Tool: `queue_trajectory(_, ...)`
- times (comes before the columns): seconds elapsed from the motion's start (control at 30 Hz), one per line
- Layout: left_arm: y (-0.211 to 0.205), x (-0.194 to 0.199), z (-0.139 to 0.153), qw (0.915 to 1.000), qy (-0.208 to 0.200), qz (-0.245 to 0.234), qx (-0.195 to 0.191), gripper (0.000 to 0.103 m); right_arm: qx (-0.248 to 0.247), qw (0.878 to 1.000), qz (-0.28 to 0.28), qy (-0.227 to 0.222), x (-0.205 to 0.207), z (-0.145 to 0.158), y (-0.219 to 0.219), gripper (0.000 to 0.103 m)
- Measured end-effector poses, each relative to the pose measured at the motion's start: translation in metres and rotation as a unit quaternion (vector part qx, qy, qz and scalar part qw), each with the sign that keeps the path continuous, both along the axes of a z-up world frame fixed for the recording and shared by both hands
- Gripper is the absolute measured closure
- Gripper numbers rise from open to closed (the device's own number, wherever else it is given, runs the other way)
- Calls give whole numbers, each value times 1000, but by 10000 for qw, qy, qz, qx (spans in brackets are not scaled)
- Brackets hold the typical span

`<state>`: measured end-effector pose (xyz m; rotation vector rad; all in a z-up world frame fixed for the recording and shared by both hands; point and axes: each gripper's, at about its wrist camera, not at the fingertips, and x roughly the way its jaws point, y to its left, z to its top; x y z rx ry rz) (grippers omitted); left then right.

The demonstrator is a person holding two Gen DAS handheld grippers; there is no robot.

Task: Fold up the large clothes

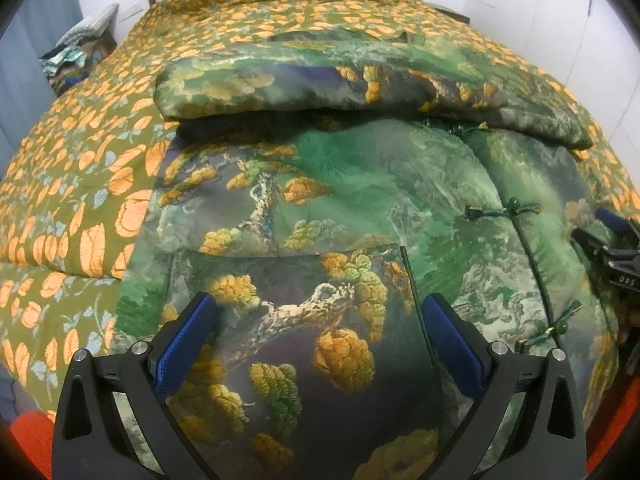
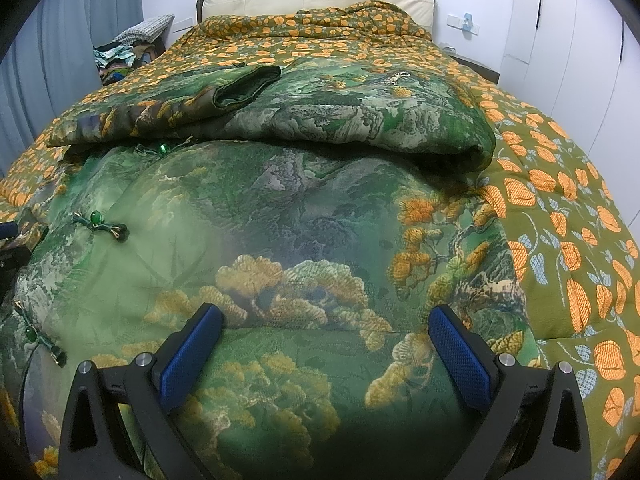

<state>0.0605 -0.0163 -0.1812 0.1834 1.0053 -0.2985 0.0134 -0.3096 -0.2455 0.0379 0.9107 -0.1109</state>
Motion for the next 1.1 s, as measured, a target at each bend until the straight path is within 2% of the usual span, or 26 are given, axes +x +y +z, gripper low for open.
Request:
queue_trajectory(0.1,8,-1,17,10000,-23,-66,-61,1,185,9998,-56,-40,-3,16,-6,2)
queue_trajectory(0.23,42,-10,49,9995,-304,-86,-88,0,742,9937,-510,-665,-27,65,-37,1)
queue_trajectory(0.3,67,-14,56,9994,-339,0,0,0,1064,9898,-648,-688,-39,83,-60,1)
queue_trajectory(0.4,106,-18,50,9998,-17,189,36,0,1430,9875,-663,-90,-50,89,-88,1)
queue_trajectory(0.43,117,-20,44,9995,193,240,-66,0,1542,9854,-665,279,-56,85,-95,1)
queue_trajectory(0.53,137,-25,20,9942,959,261,-407,1,1826,9772,-477,977,-71,70,-96,1)
queue_trajectory(0.6,135,-30,9,9914,1240,171,-371,1,1934,9712,-281,1361,-80,59,-86,1)
queue_trajectory(0.67,125,-30,-2,9885,1475,2,-321,1,2028,9666,-131,1560,-82,49,-76,1)
queue_trajectory(0.77,111,-31,-30,9777,2084,-67,-262,1,1980,9643,65,1759,-75,35,-60,1)
queue_trajectory(0.83,106,-36,-39,9752,2213,-64,15,10,1902,9618,171,1959,-70,28,-55,3)
queue_trajectory(0.87,105,-38,-38,9760,2174,-68,93,26,1884,9608,168,2028,-68,25,-54,6)
queue_trajectory(0.9,107,-42,-34,9775,2103,-34,138,46,1891,9594,176,2087,-68,25,-54,16)
queue_trajectory(0.93,110,-44,-29,9782,2074,37,107,56,1874,9582,228,2151,-66,26,-53,37)
queue_trajectory(0.97,113,-46,-25,9784,2065,113,24,75,1784,9588,281,2193,-66,30,-52,52)
queue_trajectory(1.0,119,-47,-19,9782,2059,238,-148,83,1660,9610,265,2198,-68,37,-55,83)
queue_trajectory(1.03,124,-49,-13,9773,2067,319,-346,86,1607,9626,205,2169,-69,44,-59,90)
queue_trajectory(1.1,130,-54,3,9773,1997,352,-617,91,1947,9609,132,1965,-74,63,-68,91)
